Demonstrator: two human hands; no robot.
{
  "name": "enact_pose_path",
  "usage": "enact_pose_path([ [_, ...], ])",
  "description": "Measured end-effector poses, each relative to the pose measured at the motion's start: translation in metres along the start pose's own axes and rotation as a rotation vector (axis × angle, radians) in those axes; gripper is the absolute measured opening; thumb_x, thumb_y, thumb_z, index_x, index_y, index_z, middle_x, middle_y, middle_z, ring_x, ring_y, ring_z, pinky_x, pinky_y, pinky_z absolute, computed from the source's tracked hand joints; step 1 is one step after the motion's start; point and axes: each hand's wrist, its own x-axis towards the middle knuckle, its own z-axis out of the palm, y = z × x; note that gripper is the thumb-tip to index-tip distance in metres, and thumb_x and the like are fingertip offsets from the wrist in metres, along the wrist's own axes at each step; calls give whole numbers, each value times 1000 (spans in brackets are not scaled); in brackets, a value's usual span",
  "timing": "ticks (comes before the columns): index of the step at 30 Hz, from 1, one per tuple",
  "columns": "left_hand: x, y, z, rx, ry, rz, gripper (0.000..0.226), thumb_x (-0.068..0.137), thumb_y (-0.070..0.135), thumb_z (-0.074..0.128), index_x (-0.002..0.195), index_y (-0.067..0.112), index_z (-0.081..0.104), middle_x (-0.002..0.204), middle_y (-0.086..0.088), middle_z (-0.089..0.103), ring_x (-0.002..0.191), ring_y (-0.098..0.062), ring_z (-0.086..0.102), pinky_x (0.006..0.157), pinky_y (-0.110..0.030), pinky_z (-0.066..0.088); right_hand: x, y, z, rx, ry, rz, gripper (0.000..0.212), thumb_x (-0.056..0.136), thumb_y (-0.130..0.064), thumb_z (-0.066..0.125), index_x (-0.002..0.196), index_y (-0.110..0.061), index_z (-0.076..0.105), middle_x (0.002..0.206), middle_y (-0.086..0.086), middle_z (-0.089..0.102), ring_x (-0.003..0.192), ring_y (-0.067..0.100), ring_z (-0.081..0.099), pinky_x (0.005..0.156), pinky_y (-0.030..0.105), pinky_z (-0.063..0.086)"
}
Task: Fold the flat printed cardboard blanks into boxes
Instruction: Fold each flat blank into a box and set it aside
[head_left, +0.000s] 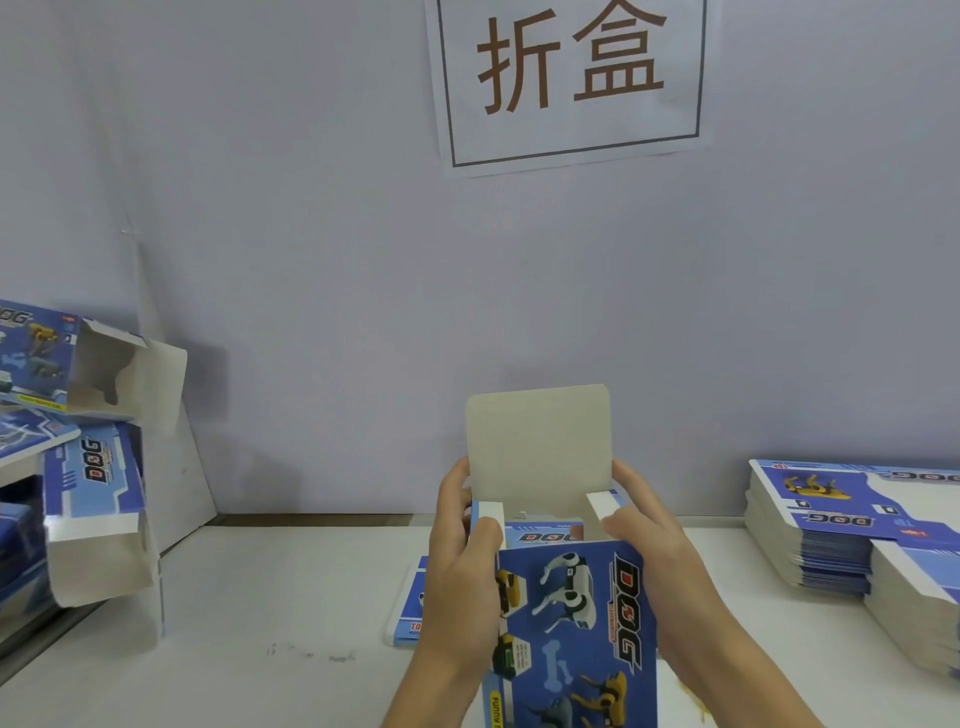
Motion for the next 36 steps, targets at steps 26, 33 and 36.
enact_pose_path([
  [26,-1,-7,-14,68,-69,169,38,83,34,42,102,15,68,114,7,67,113,-26,65,84,-42,59,-7,-2,-2,242,-12,-20,48,62,-25,52,109,-15,60,106,20,72,75,34,67,65,35,52],
  [33,-5,-4,-7,-45,-27,129,48,86,51,40,116,21,62,112,8,69,112,-24,67,77,-32,61,-14,-4,-9,370,-94,-28,63,74,-44,65,132,-21,57,123,19,67,108,46,64,94,55,46],
  [36,-3,3,-9,-146,10,110,47,88,67,45,127,41,53,121,18,66,120,-9,61,78,-18,57,-14,-11,-15,490,-271,-46,82,61,-43,89,135,-41,55,138,13,59,122,49,53,99,64,34],
])
